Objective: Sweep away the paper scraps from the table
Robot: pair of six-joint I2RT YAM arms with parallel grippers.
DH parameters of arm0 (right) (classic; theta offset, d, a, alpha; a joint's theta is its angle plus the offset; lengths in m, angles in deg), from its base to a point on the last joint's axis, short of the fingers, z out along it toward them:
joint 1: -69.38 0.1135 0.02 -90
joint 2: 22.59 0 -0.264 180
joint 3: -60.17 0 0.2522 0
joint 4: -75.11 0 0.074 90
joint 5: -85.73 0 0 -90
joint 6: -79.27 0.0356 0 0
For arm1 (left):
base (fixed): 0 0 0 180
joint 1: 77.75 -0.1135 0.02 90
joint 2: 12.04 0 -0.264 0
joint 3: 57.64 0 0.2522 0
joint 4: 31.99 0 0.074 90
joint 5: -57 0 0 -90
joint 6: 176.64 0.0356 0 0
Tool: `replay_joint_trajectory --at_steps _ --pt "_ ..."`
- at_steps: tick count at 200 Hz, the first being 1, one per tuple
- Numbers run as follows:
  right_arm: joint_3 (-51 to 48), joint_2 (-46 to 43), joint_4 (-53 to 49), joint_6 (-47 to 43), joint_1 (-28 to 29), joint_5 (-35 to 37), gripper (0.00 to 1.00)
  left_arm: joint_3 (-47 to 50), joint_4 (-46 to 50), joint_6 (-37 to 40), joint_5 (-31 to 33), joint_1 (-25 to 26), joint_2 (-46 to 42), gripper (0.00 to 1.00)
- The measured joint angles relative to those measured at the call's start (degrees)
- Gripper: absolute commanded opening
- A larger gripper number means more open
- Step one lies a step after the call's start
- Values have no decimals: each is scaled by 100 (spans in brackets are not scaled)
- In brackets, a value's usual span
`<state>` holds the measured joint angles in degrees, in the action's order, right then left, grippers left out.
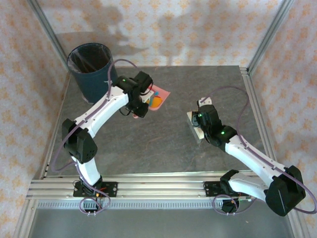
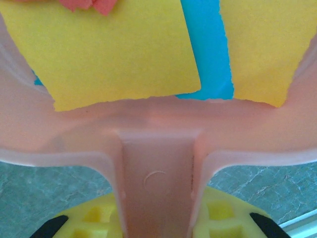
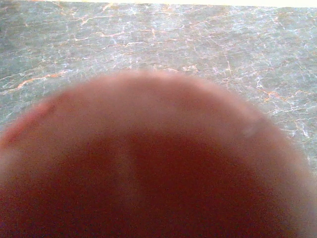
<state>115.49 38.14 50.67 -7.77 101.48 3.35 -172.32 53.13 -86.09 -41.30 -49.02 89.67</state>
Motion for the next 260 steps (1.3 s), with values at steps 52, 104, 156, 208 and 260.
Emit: replay_joint_trajectory --at_steps 52,104,156,208,260 --pt "0 42 2 2 0 -17 0 -741 264 105 0 -533 -22 0" --pt "0 109 0 2 0 -48 0 -1729 577 105 -4 -1010 9 0" --pt "0 127 -2 11 0 -101 0 -2909 883 105 -116 -1550 535 0" --pt "0 127 -4 44 0 -120 0 -3919 1075 76 -509 -2124 1174 0" --pt "0 127 -11 72 0 -122 0 -3930 1029 -219 -1174 -2603 1185 0"
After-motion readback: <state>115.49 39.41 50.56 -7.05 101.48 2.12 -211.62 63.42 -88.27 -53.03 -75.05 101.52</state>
